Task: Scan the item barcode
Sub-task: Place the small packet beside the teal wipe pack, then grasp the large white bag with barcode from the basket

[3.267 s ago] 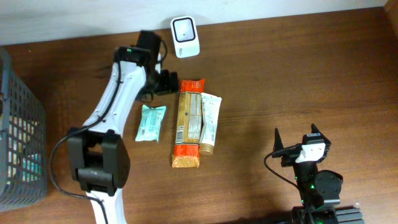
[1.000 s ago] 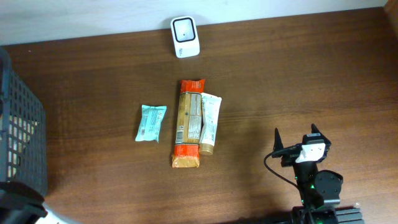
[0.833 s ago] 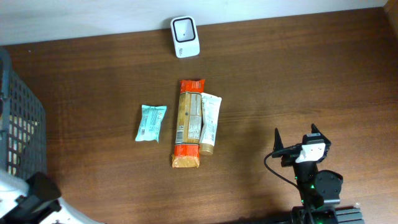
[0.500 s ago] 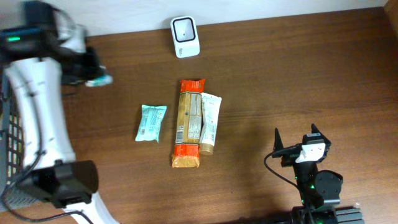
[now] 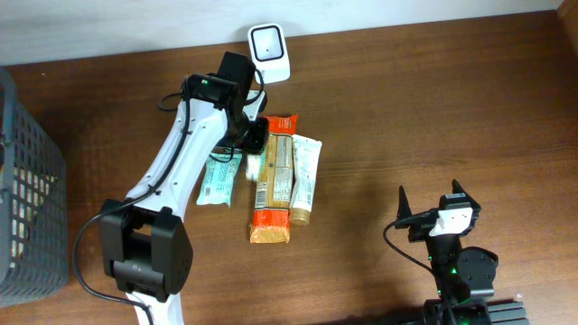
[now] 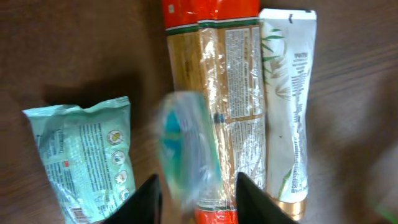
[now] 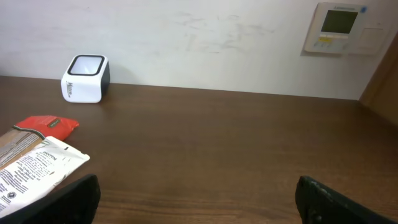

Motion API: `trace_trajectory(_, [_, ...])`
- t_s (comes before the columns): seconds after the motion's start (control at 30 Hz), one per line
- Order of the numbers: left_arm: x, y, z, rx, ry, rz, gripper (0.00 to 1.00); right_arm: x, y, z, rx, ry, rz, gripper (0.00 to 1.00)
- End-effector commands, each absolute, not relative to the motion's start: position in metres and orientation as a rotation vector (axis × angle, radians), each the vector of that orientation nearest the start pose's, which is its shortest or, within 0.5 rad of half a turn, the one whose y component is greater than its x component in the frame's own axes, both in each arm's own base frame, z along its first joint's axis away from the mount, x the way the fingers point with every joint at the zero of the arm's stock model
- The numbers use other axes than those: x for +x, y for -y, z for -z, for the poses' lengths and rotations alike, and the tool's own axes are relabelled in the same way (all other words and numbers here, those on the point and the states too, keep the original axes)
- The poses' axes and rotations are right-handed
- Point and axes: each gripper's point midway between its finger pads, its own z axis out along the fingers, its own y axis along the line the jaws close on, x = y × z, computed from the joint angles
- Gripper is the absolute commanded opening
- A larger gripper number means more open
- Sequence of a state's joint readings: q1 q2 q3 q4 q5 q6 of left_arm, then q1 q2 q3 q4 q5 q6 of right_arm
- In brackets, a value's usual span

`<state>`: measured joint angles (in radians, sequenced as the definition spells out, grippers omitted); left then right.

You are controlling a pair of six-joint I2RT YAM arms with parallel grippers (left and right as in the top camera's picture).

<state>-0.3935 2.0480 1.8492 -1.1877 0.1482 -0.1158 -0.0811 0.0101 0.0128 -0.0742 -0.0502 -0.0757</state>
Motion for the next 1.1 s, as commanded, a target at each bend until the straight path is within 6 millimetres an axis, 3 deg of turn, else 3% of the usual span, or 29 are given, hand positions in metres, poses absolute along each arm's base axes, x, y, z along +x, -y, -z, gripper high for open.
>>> trace_trajectory(0.0, [0.395,0.186,-0.122,0.424,-2.948,0.248,0.66,0.246,0.012,-0.157,-0.028,-1.644,0.077,0.99])
trace_trajectory(0.1, [0.399,0.18,-0.134,0.471,-2.916,0.213,0.9,0.246,0.012,-0.157,-0.027,-1.644,0.078,0.99])
trace_trajectory(0.17, [0.411,0.16,-0.169,0.421,-2.859,0.112,0.97,0.246,0.012,-0.157,-0.028,-1.644,0.077,0.99])
trace_trajectory(0.2, [0.42,0.141,-0.207,0.361,-2.785,0.047,1.0,0.246,0.012,-0.157,-0.027,-1.644,0.078,0.99])
trace_trajectory(0.3, [0.429,0.061,-0.315,0.116,-2.563,-0.161,0.99,0.246,0.012,-0.157,-0.028,-1.644,0.077,0.99])
trace_trajectory(0.33, [0.427,0.038,-0.336,0.046,-2.514,-0.203,0.99,0.246,0.012,-0.157,-0.028,-1.644,0.077,0.99])
trace_trajectory(0.37, [0.421,0.002,-0.365,-0.066,-2.442,-0.251,0.99,0.246,0.012,-0.157,-0.027,-1.644,0.078,0.99])
trace_trajectory(0.4, [0.413,-0.034,-0.387,-0.178,-2.383,-0.284,0.99,0.246,0.012,-0.157,-0.027,-1.644,0.078,0.99])
trace_trajectory(0.47, [0.395,-0.098,-0.404,-0.405,-2.316,-0.339,0.99,0.246,0.012,-0.157,-0.028,-1.644,0.077,0.99])
trace_trajectory(0.57, [0.36,-0.192,-0.392,-0.721,-2.3,-0.395,0.99,0.246,0.012,-0.157,-0.028,-1.644,0.077,0.99])
trace_trajectory(0.7, [0.325,-0.257,-0.358,-0.96,-2.326,-0.411,0.99,0.246,0.012,-0.157,-0.028,-1.644,0.077,0.99])
trace_trajectory(0.8, [0.333,-0.275,-0.327,-0.987,-2.345,-0.303,0.99,0.246,0.012,-0.157,-0.028,-1.644,0.077,0.99])
trace_trajectory(0.93, [0.342,-0.301,-0.279,-1.033,-2.354,-0.291,0.99,0.246,0.012,-0.157,-0.028,-1.644,0.077,0.99])
trace_trajectory(0.97, [0.341,-0.311,-0.261,-1.06,-2.35,-0.275,0.99,0.246,0.012,-0.157,-0.027,-1.644,0.078,0.99])
trace_trajectory(1.07, [0.329,-0.327,-0.238,-1.121,-2.349,-0.281,0.99,0.246,0.012,-0.157,-0.028,-1.644,0.077,0.99])
